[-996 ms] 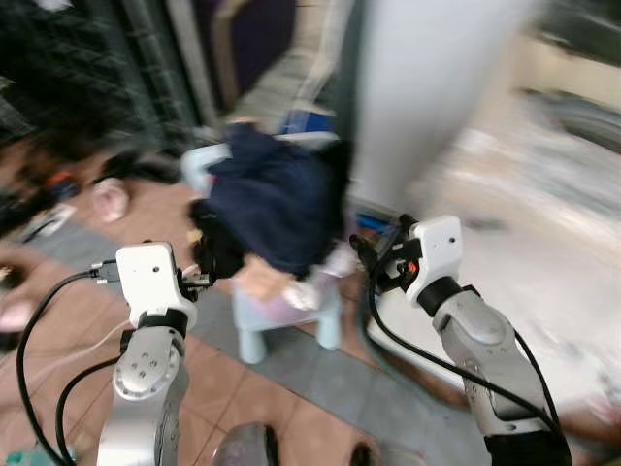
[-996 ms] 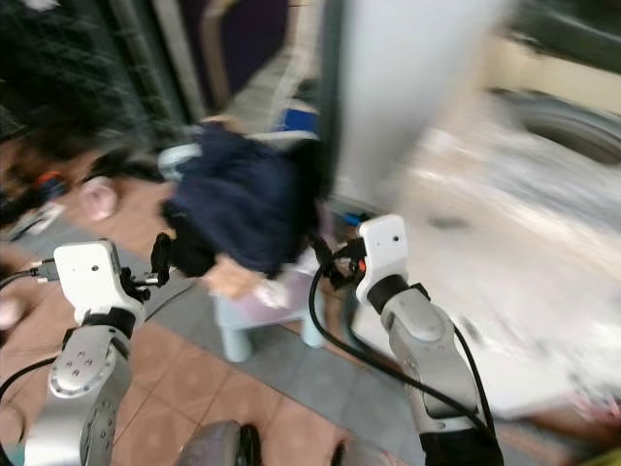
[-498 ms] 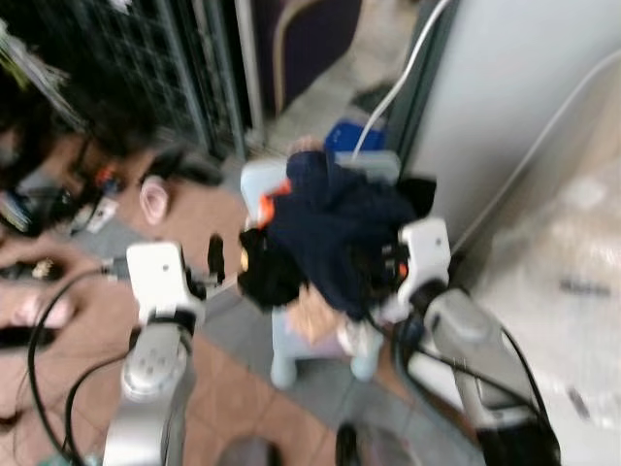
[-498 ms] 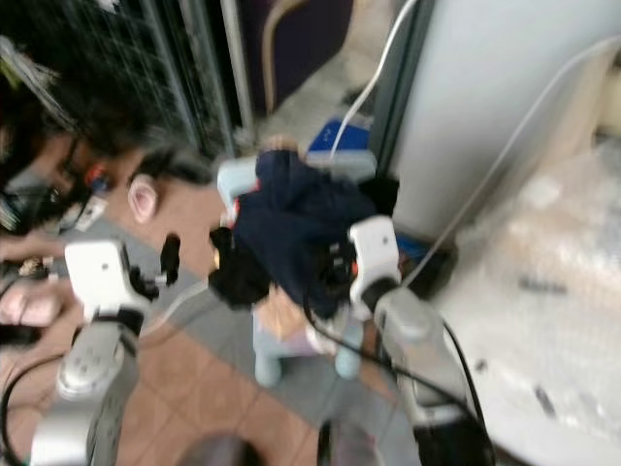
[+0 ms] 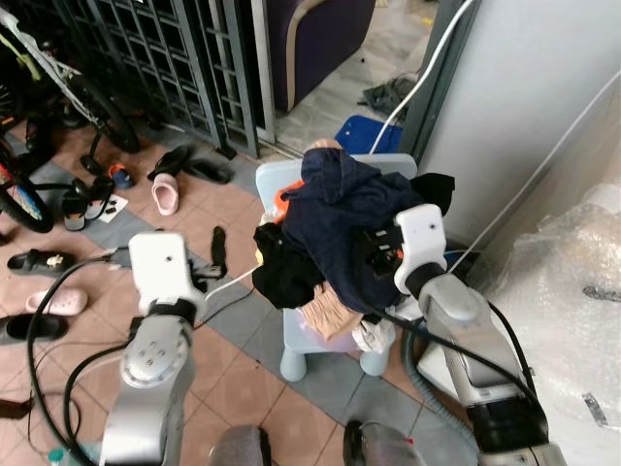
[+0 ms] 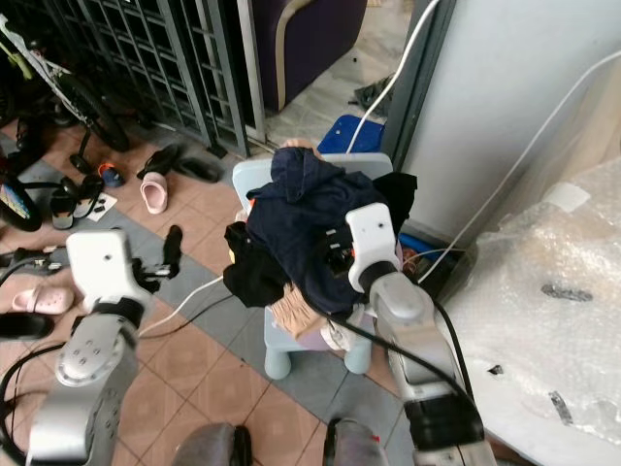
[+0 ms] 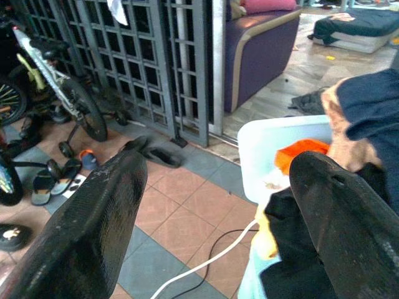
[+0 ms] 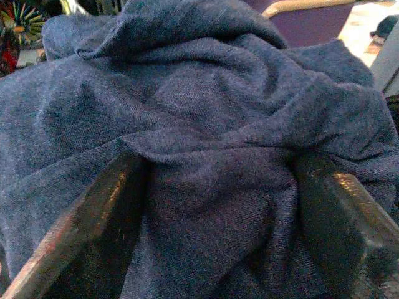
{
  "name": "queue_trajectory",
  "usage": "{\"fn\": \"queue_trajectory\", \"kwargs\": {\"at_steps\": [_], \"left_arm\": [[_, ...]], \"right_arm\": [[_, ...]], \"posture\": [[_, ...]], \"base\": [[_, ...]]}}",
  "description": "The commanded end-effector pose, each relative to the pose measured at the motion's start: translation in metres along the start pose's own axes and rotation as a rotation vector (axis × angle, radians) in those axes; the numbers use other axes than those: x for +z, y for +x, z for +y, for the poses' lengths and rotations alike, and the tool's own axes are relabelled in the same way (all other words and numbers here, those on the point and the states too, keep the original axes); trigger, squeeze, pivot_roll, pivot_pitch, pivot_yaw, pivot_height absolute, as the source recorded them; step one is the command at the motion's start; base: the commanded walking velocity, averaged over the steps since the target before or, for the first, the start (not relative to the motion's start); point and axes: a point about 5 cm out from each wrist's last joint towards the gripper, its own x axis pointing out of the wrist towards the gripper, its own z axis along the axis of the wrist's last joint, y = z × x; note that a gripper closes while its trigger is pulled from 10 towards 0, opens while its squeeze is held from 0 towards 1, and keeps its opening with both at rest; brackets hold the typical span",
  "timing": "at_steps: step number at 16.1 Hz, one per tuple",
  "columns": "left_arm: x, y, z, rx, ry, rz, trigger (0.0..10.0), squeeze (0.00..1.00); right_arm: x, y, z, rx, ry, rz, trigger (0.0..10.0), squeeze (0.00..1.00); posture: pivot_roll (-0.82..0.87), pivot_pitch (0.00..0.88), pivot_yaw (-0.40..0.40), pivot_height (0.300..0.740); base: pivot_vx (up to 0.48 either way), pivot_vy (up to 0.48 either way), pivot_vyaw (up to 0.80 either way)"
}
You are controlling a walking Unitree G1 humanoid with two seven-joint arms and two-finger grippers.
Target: Clothes washing
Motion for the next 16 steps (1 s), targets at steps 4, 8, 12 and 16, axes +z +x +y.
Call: {"fn": "queue_trajectory", "kwargs": {"at_steps": [4, 8, 12, 16], "left_arm": [[0.001, -0.004, 0.0, 0.001, 0.021, 0.003, 10.0, 0.0], [-0.008, -0.012, -0.008, -0.018, 0.007, 0.044, 10.0, 0.0], [-0.002, -0.009, -0.012, -0.049, 0.023, 0.012, 10.0, 0.0], [-0.001, -0.004, -0.015, -0.028, 0.039, 0.005, 10.0, 0.0]], "right_arm": [[-0.016, 0.004, 0.011, 0.042, -0.019, 0.112, 0.0, 0.0], [-0.033, 0.0, 0.018, 0.047, 0.026, 0.164, 0.0, 0.0], [-0.021, 0.001, 0.018, 0.039, 0.071, 0.076, 0.0, 0.0], [0.009, 0.004, 0.018, 0.06, 0.181, -0.09, 0.0, 0.0]], "posture": [[0.02, 0.159, 0.017, 0.74], [0.06, 0.136, 0.009, 0.74], [0.05, 0.119, 0.022, 0.74], [0.05, 0.09, 0.015, 0.74]], "base": [[0.0, 0.0, 0.0], [0.0, 0.0, 0.0], [0.0, 0.0, 0.0], [0.0, 0.0, 0.0]]}}
